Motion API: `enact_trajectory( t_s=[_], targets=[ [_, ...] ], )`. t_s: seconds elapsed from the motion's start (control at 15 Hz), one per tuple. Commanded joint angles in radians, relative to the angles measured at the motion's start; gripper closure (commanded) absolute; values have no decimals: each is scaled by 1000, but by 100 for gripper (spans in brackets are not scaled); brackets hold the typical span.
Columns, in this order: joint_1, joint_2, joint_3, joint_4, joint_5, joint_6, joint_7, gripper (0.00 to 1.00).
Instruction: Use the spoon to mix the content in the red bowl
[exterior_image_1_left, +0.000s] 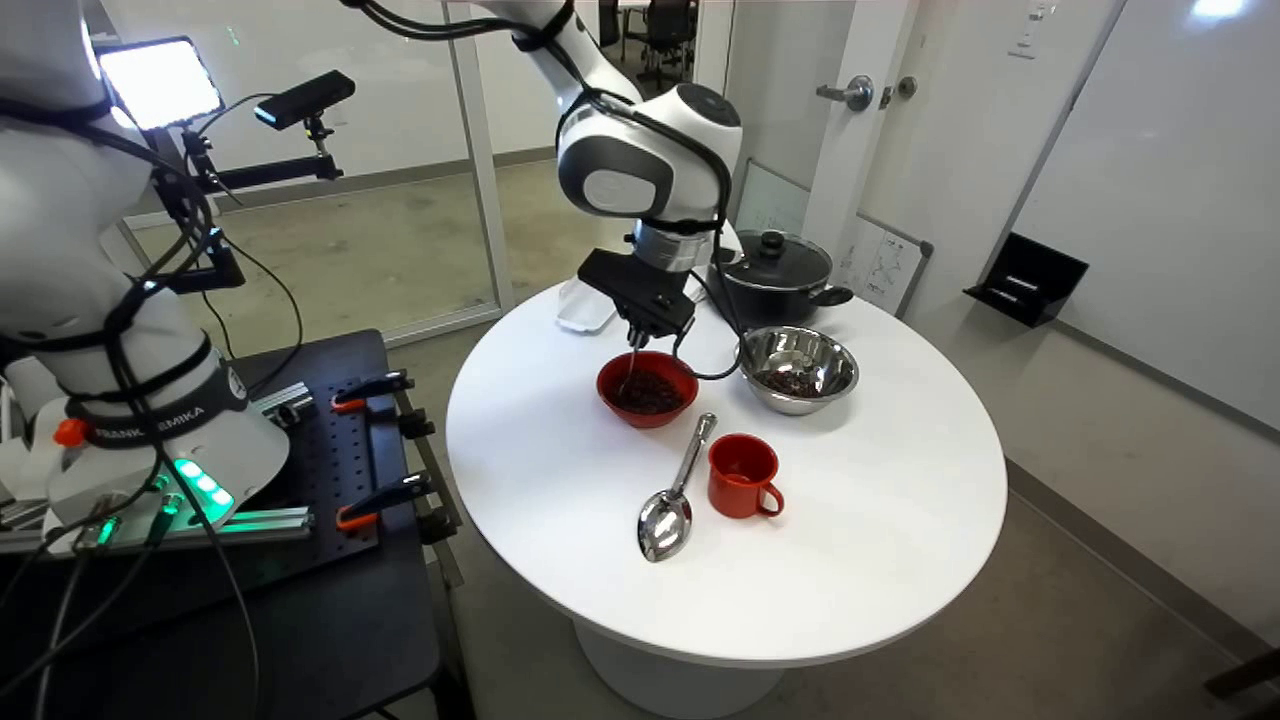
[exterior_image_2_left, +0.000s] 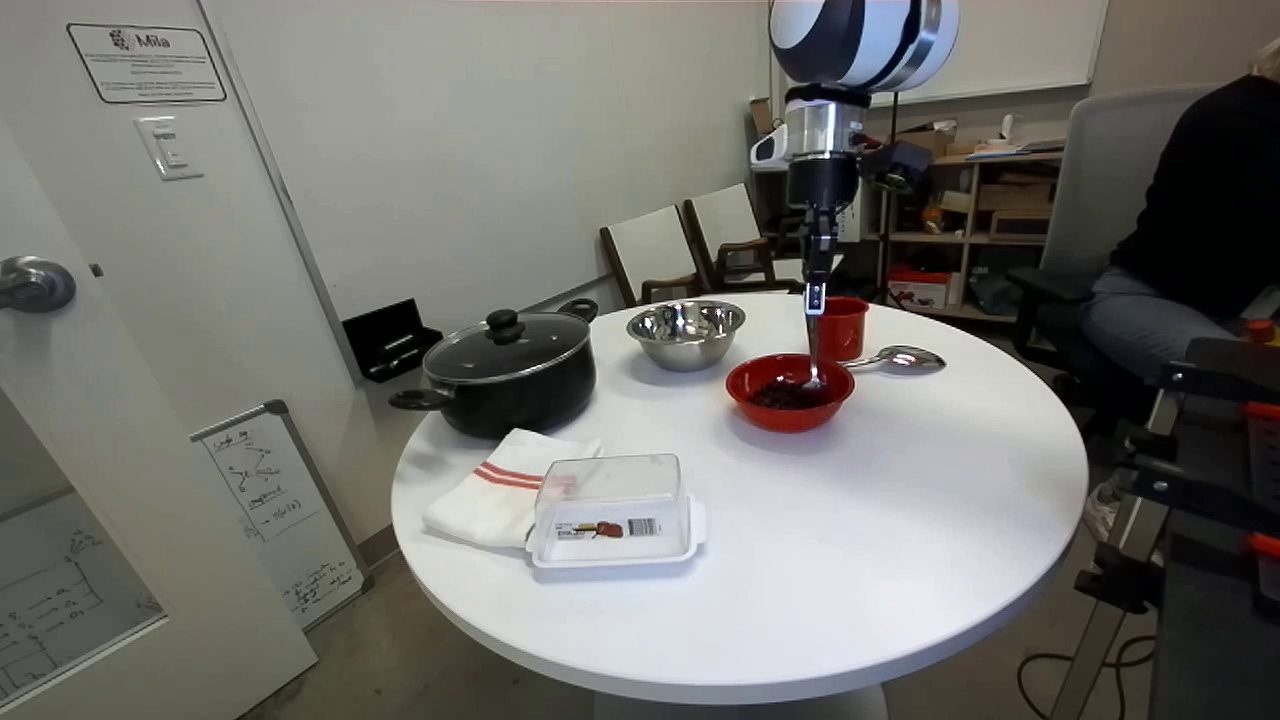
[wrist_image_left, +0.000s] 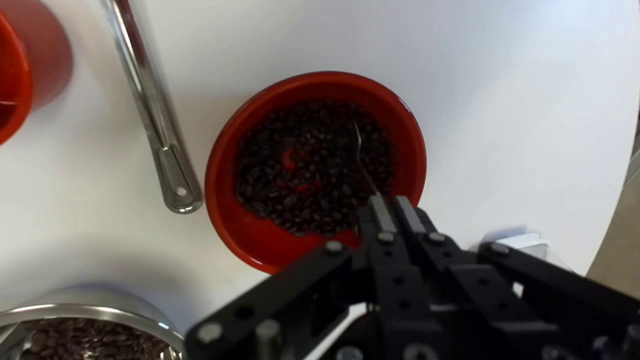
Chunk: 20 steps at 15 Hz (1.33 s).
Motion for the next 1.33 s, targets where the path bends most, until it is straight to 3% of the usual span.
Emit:
enact_trajectory(
  t_s=[0.0, 0.73, 0.93, 1.27],
  targets=[
    [32, -17, -23, -20, -36, 76, 13, 99],
    [30, -19, -16, -40, -121, 216, -16, 99],
    [22, -18, -9, -31, -116, 165, -18, 99],
    [14, -35, 2, -11, -73, -18, -41, 99]
  ],
)
